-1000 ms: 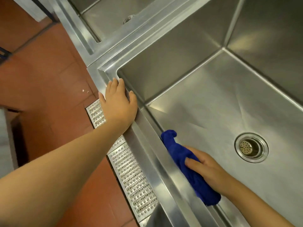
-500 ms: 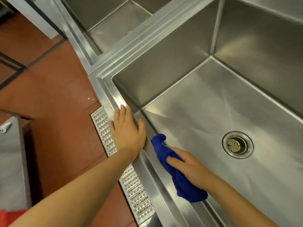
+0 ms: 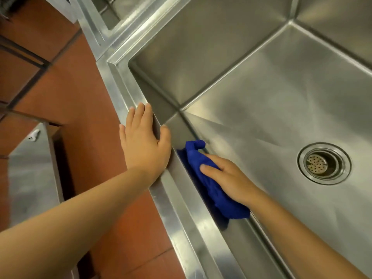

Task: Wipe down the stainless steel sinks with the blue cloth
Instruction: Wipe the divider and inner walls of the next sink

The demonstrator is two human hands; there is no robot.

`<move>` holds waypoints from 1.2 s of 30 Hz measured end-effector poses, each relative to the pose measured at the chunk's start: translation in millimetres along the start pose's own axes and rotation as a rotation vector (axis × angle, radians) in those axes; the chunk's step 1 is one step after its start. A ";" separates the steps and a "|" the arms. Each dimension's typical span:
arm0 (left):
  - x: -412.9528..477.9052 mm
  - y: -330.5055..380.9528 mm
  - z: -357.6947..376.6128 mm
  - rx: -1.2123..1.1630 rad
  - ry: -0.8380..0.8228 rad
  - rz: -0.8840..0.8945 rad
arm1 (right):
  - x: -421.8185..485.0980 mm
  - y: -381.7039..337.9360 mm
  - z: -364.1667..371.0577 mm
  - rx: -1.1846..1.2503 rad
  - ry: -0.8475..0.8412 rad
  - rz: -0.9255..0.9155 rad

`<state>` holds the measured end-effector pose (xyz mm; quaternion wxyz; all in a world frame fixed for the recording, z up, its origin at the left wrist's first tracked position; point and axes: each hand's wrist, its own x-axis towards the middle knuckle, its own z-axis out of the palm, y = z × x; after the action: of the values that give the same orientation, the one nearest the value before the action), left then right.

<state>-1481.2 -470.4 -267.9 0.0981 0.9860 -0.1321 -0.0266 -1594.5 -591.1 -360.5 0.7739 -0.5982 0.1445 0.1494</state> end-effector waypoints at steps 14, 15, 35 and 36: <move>0.2 -0.5 -0.1 -0.041 -0.009 -0.002 | 45.8 85.3 -19.2 0.104 0.108 0.315; 0.2 -0.2 -0.2 -0.040 -0.007 0.000 | 40.8 80.7 -18.6 0.124 0.085 0.297; 1.0 -0.3 -0.6 -0.015 -0.009 0.006 | 5.7 82.7 -18.1 0.083 0.066 0.211; 0.7 -0.6 -0.2 -0.016 -0.007 0.005 | 5.6 83.5 -17.8 0.146 0.083 0.224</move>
<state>-1480.4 -470.0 -267.8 0.1056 0.9848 -0.1346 -0.0309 -1624.0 -588.0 -440.8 0.7872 -0.5262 0.2527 0.1991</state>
